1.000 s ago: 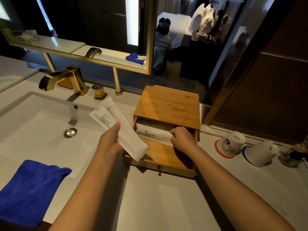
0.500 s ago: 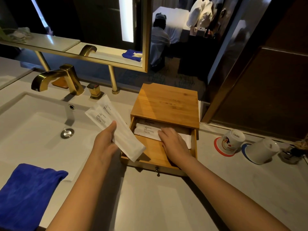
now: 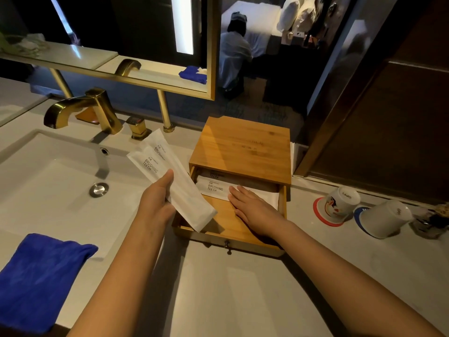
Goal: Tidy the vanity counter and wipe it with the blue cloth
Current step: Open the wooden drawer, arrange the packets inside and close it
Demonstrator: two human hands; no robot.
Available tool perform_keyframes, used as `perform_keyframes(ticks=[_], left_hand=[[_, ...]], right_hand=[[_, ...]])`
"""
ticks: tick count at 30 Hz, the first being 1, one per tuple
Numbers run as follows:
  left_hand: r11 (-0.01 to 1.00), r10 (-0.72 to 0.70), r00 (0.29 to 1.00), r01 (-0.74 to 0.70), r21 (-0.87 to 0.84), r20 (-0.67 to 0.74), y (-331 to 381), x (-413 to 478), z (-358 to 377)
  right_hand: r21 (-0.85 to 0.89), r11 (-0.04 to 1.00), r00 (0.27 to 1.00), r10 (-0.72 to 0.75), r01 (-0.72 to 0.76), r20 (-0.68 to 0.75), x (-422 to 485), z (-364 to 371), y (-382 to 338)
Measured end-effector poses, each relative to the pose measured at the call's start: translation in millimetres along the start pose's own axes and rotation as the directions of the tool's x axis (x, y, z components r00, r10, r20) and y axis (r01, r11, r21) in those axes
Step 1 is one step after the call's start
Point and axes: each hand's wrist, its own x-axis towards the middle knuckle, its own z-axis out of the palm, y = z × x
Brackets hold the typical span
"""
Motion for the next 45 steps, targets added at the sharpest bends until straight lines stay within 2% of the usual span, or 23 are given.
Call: perform_keyframes(ticks=[9, 15, 20, 25, 28, 30, 32, 35, 36, 41, 43, 45], left_hand=[[1.000, 0.008, 1.000, -0.008, 0.029, -0.010, -3, -1, -2], [1.000, -0.003, 1.000, 0.004, 0.019, -0.031, 0, -2, -8], [1.000, -0.006, 0.999, 0.007, 0.021, -0.034, -3, -3, -7], [0.999, -0.017, 1.000, 0.018, 0.048, -0.015, -7, -5, 2], [0.998, -0.054, 0.998, 0.054, 0.023, 0.033, -7, -8, 4], [0.995, -0.094, 0.993, 0.095, -0.007, 0.068, -8, -11, 6], [0.992, -0.120, 0.989, 0.123, -0.028, 0.090, -12, -14, 8], [0.990, -0.132, 0.981, 0.138, -0.035, 0.139, -20, -19, 12], [0.990, -0.135, 0.979, 0.140, -0.023, 0.153, -22, -19, 13], [0.988, -0.113, 0.972, 0.087, 0.128, 0.208, -22, -20, 14], [0.982, -0.101, 0.972, 0.062, 0.179, 0.215, -20, -19, 12], [0.986, -0.099, 0.969, 0.065, 0.152, 0.228, -18, -19, 10]], right_hand=[[0.042, 0.999, 1.000, -0.002, 0.002, 0.008, 1, -9, 0], [0.002, 0.999, 0.991, -0.049, 0.049, 0.122, -3, -12, 6], [0.029, 0.996, 0.986, -0.085, 0.081, 0.146, 3, -21, 9], [0.082, 0.995, 0.990, -0.071, 0.061, 0.120, 3, -22, 7], [0.196, 0.980, 0.999, -0.040, 0.038, 0.006, 0, -24, -2], [0.364, 0.931, 0.991, 0.037, 0.011, -0.126, -1, -27, -15], [0.584, 0.811, 0.963, 0.172, -0.020, -0.206, -1, -33, -35], [0.839, 0.538, 0.963, 0.261, -0.083, -0.073, 0, -44, -65], [0.858, 0.502, 0.964, 0.264, -0.110, -0.030, 1, -46, -72], [0.882, 0.447, 0.945, 0.328, -0.148, -0.008, -2, -57, -76], [0.875, 0.458, 0.930, 0.367, -0.155, -0.027, -3, -60, -72], [0.862, 0.482, 0.906, 0.418, -0.156, -0.070, -1, -62, -63]])
